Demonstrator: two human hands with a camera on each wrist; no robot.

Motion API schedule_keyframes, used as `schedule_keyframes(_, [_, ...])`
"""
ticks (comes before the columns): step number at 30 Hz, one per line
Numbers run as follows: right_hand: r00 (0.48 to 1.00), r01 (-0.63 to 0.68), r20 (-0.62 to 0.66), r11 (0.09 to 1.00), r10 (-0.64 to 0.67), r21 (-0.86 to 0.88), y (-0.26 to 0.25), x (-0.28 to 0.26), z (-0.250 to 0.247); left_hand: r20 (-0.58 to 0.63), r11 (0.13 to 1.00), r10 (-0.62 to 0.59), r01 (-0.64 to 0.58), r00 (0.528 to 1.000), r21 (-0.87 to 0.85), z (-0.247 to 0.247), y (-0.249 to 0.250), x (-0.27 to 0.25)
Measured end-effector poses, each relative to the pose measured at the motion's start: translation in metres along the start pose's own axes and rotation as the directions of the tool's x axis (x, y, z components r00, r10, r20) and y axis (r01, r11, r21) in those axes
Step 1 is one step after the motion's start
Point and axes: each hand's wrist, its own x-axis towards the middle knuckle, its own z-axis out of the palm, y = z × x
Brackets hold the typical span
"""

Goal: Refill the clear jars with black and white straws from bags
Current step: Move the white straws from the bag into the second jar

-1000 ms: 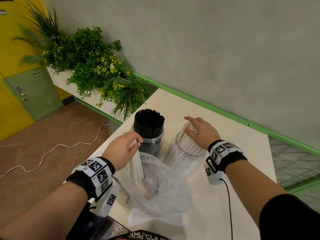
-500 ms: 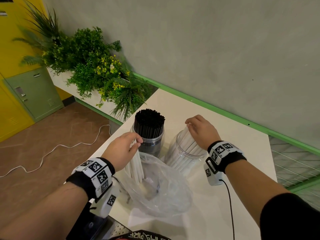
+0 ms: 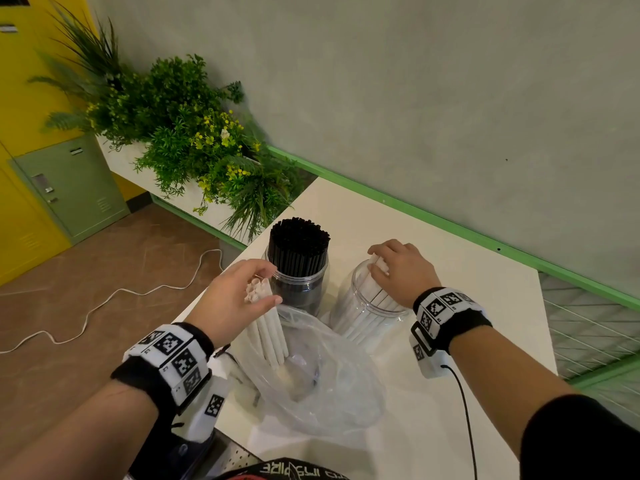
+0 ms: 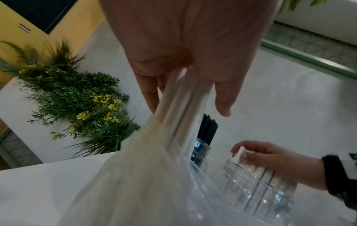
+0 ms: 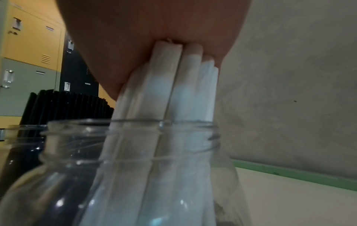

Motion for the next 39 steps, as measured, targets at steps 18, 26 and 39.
schedule_keyframes(18, [0.918, -0.041, 0.302, 0.696, -0.256, 0.716, -0.151, -0.058, 0.039, -0.022, 0.991, -0.127, 0.125, 0.992, -0.046, -0.001, -0.004, -0.026])
schedule_keyframes(26, [0.976, -0.048, 0.177, 0.671, -0.125, 0.740, -0.157, -0.051, 0.067, 0.031, 0.949, -0.200, 0.201, 0.979, -0.242, -0.002, -0.008, -0.033])
schedule_keyframes(39, [0.999, -0.020, 0.007, 0.373, 0.036, 0.928, -0.120, -0.048, -0.025, 0.022, 0.981, -0.168, 0.170, 0.985, -0.093, 0.003, -0.003, -0.031])
